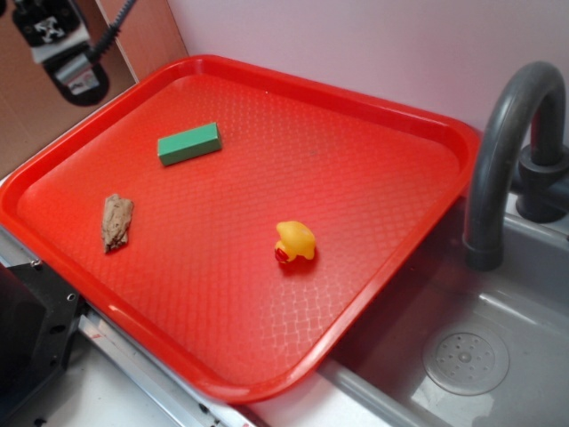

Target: Grab the yellow duck.

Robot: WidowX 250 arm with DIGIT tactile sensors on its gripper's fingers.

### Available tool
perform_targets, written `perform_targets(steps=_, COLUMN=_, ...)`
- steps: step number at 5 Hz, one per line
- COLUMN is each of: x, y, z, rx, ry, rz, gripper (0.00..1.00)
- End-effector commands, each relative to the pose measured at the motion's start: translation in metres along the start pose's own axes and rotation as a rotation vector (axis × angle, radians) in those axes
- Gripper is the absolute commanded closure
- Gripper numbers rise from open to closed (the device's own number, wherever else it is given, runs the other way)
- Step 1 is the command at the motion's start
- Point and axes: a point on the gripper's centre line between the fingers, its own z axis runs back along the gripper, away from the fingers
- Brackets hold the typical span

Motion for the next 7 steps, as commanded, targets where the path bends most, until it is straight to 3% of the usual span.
perform_targets(steps=1, x=0.039, y=-0.031, z=-0.048, rx=-0.022, ry=-0.008, rz=-0.141, gripper=0.0)
perform_targets(steps=2, x=0.056, y=-0.046, z=-0.077, rx=-0.101, ry=0.002, rz=-0.219, gripper=0.0)
perform_targets(steps=3, x=0.063, y=-0.056, z=-0.095, rx=-0.07, ry=0.045, rz=-0.237, gripper=0.0)
perform_targets(steps=5, x=0.07, y=-0.071, z=-0.137, rx=-0.098, ry=0.128, rz=-0.307, gripper=0.0)
perform_targets(steps=6, x=0.065, y=-0.071, z=-0.145, rx=-0.073, ry=0.149, rz=-0.314, gripper=0.0)
perform_targets(steps=7, x=0.063, y=-0.081, z=-0.16, rx=-0.084, ry=0.192, rz=-0.344, gripper=0.0)
